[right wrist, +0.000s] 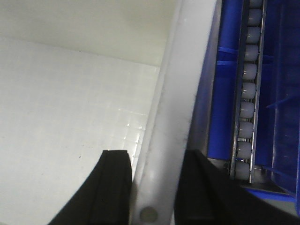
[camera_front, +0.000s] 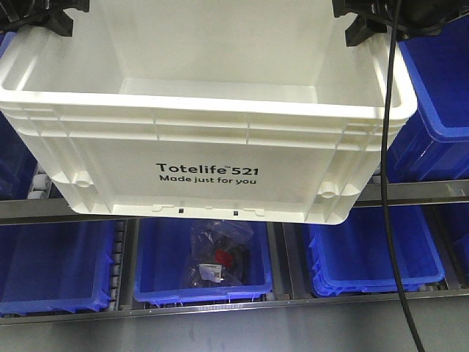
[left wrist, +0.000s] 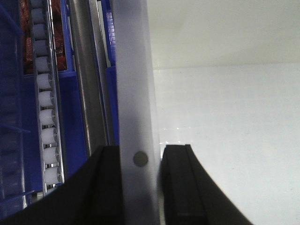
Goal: Place moving items into box and shelve
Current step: 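Position the held tote above the roller shelf lane, then lower the tote onto the roller shelf and open both grippers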
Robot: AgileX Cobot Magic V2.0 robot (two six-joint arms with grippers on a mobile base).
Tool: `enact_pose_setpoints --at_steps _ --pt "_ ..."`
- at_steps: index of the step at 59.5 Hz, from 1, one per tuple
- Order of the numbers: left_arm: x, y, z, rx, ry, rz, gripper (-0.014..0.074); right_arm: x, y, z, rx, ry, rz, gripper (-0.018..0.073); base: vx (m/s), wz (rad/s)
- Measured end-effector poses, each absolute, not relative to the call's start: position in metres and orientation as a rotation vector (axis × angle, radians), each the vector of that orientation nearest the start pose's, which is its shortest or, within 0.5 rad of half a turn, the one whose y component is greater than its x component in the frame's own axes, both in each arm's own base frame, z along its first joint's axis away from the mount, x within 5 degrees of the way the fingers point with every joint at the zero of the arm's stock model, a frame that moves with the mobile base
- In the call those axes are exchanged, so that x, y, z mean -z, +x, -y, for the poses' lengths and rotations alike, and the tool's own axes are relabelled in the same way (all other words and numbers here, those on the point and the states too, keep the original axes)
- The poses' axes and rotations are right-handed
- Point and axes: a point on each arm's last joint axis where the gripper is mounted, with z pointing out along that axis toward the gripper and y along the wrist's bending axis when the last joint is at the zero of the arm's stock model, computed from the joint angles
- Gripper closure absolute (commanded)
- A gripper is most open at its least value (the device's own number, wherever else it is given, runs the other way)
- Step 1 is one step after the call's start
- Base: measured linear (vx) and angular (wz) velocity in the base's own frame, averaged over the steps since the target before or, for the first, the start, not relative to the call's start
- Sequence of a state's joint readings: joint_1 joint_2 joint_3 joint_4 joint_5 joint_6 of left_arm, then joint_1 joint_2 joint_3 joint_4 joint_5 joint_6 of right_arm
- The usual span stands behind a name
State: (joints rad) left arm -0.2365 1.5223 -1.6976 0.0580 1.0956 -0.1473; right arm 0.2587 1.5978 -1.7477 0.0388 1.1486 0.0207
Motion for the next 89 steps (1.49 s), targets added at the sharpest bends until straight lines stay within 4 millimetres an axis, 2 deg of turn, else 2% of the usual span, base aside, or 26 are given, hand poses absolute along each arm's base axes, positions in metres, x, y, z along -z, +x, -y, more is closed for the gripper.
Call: enact_pose_setpoints --at_steps 33,49,67,89 --pt "-0.425 0.315 0.071 0.104 0.115 -2.404 0.0610 -0.413 0.328 -0.090 -0.169 -0.291 -2.472 0.0572 0.00 0.00" --pt "-0.414 0.324 0.074 0.105 0.116 -2.444 0.0610 -0.413 0.330 -0.090 -0.154 -0.290 -2.459 0.0572 0.00 0.00" --pt "-0.407 0.332 0.074 0.075 0.121 -2.457 0.0610 -0.401 0.341 -0.092 -0.149 -0.294 -2.482 0.0572 0.00 0.00" --pt "-0.408 0.338 0.071 0.019 0.131 -2.405 0.0610 -0.386 0.359 -0.098 -0.165 -0.295 -2.462 0.0572 0.00 0.00"
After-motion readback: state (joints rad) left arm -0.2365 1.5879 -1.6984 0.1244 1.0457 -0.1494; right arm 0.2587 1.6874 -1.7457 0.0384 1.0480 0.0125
